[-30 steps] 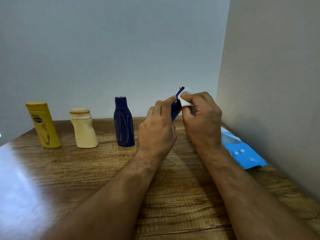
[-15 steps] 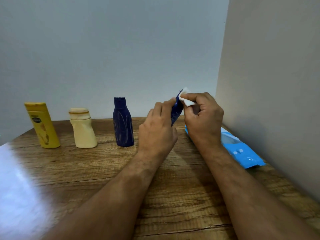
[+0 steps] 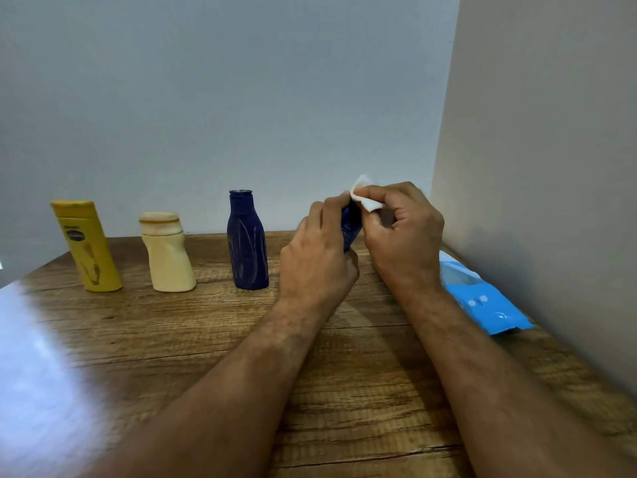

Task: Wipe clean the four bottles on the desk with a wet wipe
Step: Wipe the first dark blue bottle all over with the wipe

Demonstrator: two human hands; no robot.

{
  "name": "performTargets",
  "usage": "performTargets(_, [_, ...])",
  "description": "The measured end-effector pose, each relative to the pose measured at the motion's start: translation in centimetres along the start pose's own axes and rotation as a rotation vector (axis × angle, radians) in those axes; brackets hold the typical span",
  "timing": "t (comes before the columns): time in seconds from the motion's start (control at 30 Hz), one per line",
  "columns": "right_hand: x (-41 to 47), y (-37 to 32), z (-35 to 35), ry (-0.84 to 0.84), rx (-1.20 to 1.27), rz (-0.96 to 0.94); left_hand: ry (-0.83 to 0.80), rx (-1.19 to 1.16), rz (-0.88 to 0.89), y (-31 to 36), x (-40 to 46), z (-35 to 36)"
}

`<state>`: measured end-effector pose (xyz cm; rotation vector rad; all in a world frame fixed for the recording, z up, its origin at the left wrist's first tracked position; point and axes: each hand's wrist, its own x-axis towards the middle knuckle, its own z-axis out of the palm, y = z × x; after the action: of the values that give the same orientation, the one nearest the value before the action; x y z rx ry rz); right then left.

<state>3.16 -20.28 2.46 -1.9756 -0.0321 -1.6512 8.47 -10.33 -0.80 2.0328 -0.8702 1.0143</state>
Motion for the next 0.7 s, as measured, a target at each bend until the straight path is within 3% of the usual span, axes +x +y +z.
performTargets(0.13, [-0.1, -0.1, -0.1, -0.006, 0.012, 0.002, 0.003, -0.097, -0.05, -0.1, 0.2, -0.1])
performTargets(0.33, [0.5, 0.5, -0.4, 0.002, 0.179, 0.246, -0.249, -0.751, -0.354, 0.3, 0.1, -0.2])
performTargets(0.57, [0.0, 0.1, -0.3, -0.299, 0.165, 0.295, -0.308, -1.478, -0.809, -0.4, 0.3, -0.6])
performTargets(0.7, [-0.2, 0.3, -0.2, -0.371, 0.12, 0.272, -0.285, -1.63, -0.904, -0.8, 0.2, -0.5])
